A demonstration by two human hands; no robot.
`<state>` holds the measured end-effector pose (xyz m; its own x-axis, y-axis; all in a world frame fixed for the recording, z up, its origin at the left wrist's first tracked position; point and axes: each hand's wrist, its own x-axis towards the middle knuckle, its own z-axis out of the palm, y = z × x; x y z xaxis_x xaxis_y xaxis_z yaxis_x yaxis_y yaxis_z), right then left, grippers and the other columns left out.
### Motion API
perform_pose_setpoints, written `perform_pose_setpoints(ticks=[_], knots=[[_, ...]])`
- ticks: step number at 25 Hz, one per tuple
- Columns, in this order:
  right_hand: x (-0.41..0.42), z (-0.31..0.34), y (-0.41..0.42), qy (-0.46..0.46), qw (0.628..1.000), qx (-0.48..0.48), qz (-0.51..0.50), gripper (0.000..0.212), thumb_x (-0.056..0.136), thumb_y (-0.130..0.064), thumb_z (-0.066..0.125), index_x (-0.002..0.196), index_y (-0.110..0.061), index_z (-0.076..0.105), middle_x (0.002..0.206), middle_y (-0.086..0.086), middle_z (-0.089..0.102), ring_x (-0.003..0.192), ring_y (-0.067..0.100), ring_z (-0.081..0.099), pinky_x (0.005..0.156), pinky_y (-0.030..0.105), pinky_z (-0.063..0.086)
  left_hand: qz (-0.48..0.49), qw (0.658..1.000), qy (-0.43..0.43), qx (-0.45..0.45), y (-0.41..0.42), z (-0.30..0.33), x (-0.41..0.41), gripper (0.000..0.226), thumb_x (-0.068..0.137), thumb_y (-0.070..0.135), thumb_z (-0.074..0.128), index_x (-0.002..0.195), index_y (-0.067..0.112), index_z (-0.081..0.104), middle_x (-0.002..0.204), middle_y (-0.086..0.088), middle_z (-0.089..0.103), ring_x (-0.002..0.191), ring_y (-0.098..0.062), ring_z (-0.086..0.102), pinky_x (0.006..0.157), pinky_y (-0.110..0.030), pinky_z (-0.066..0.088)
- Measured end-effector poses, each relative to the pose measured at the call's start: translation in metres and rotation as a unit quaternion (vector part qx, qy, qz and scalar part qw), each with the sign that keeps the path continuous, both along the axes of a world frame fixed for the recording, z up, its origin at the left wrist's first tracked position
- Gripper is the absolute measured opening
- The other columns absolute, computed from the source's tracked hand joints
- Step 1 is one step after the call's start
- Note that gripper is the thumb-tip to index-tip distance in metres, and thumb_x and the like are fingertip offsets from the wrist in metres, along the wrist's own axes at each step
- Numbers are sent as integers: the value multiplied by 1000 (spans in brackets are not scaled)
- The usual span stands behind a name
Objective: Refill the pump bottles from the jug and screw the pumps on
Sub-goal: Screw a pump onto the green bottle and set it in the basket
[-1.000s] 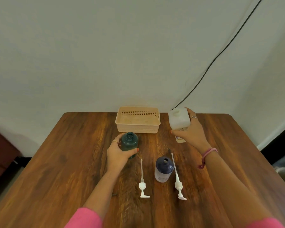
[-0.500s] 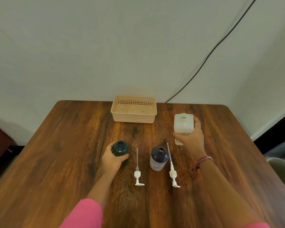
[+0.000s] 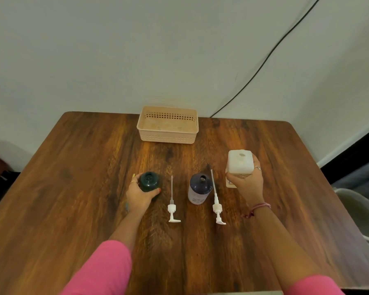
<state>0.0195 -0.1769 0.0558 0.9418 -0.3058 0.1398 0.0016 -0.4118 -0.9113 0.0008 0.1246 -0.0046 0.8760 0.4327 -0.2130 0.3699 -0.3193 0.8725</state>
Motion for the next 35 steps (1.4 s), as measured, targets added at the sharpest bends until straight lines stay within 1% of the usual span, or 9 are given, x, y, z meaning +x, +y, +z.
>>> perform_pose_setpoints(ticks=[8,12,15,19,24,26,29,32,35], knots=[[-13,-35,-23,104,994,17,-11,86,68,-11,81,138,-19,31,125,0,47,113,16,48,80,22,48,-45,999,16,17,2,-1,-14,118,59,19,90,151,15,16,152,-9,32,138,-26,35,114,-42,30],[-22,-46,-25,121,992,23,-34,87,69,-10,81,138,-17,28,120,-2,45,111,15,47,85,31,51,-80,994,31,70,10,-4,-33,118,67,15,86,152,14,4,157,-9,15,142,-25,26,115,-36,27],[-24,-47,-24,121,991,48,-44,87,70,-5,79,138,-16,27,119,-3,42,110,13,45,78,18,48,-95,992,20,86,20,-6,-42,112,70,15,83,152,12,7,155,-7,15,140,-22,28,114,-33,28],[-32,-49,-27,136,987,82,-37,90,71,-3,77,141,-18,23,121,-8,41,115,12,45,93,30,47,-96,988,18,116,35,-13,-47,102,70,21,83,149,9,19,152,-6,22,139,-23,29,113,-40,34],[-56,-36,-20,177,978,106,-35,106,74,-6,77,147,-28,4,136,-10,40,122,9,42,103,28,34,-104,984,38,136,41,-17,-55,98,72,27,82,148,7,22,147,-10,28,137,-27,25,114,-39,29],[-84,-30,-11,239,959,114,-99,89,81,-4,69,148,-12,11,146,8,38,128,21,42,108,34,33,-100,983,58,144,42,-20,-56,96,73,30,80,146,3,24,146,-14,29,137,-30,24,114,-41,28],[-123,-24,9,399,893,175,-108,44,93,7,43,135,16,33,130,30,49,120,41,46,109,41,31,-77,983,96,137,41,-27,-54,91,77,37,76,143,-2,28,143,-19,32,135,-34,26,113,-43,27],[-133,-34,29,566,821,77,5,38,98,-2,40,131,17,36,86,11,54,84,29,50,108,35,25,-67,983,126,118,41,-34,-53,83,80,43,71,140,-1,34,139,-19,37,131,-34,33,110,-45,31],[-162,-56,34,551,820,-36,150,60,96,-23,51,142,3,23,139,15,42,130,27,39,108,31,30,-48,984,137,106,44,-39,-46,72,81,45,68,135,3,44,132,-16,43,125,-32,41,105,-45,38]])
